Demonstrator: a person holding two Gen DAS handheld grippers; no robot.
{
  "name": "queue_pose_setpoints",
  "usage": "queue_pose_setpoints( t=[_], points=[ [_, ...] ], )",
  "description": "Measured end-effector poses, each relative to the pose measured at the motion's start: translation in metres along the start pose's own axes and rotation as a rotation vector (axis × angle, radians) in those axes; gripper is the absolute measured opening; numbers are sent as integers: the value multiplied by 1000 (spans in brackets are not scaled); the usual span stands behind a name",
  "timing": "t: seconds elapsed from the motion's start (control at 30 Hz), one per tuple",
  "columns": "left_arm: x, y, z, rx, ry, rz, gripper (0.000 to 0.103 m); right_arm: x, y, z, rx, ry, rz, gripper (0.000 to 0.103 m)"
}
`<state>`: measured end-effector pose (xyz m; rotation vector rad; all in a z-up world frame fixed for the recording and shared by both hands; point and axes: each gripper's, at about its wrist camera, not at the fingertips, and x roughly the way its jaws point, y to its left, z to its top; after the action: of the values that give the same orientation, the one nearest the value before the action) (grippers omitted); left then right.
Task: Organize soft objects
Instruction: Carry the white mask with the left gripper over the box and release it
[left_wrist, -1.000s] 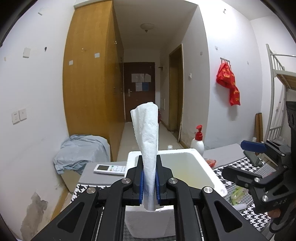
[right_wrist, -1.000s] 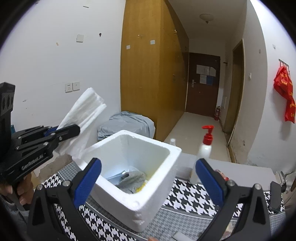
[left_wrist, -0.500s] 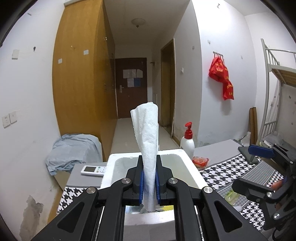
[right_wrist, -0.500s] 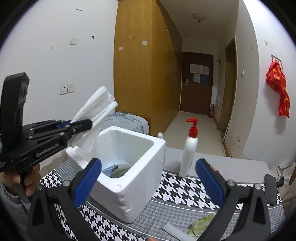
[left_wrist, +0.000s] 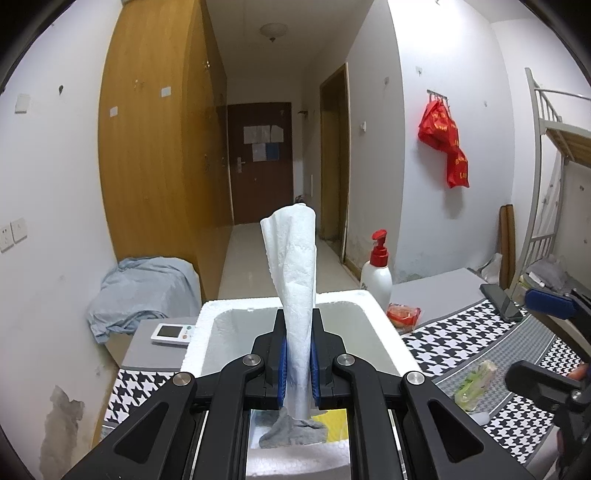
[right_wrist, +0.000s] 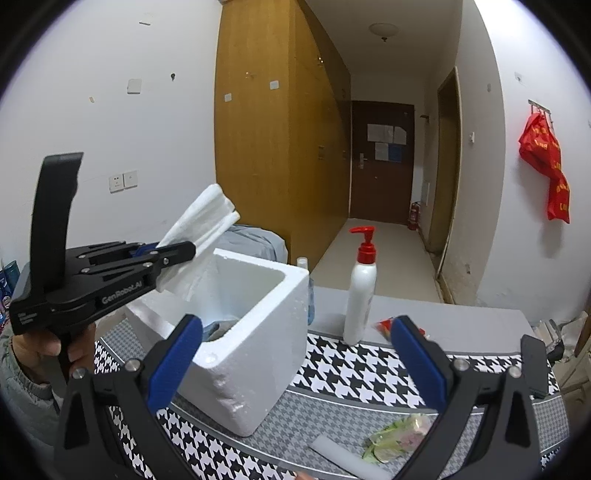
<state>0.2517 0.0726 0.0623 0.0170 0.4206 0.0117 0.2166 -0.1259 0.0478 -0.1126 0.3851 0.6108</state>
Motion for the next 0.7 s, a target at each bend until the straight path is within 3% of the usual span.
queue_pose_setpoints(
  t=[0.13, 0.2, 0.27, 0.33, 0.47, 0.7],
  points=[
    [8, 1, -2, -3, 26, 0, 12, -2, -2, -2, 4, -1, -4, 103],
    [9, 1, -3, 0, 32, 8, 21, -2, -2, -2, 6, -2, -4, 103],
    [9, 0, -4, 7, 30, 25, 56, -2, -3, -2, 6, -2, -4, 103],
    [4, 0, -4, -1, 4, 47, 79, -2, -3, -2, 6, -3, -4, 103],
    [-3, -2, -5, 12, -26, 47, 100, -3, -3, -2, 5, -6, -6, 103],
    [-17, -2, -5, -2, -47, 26, 102, -6, -2, -1, 9, -14, -9, 103]
  ],
)
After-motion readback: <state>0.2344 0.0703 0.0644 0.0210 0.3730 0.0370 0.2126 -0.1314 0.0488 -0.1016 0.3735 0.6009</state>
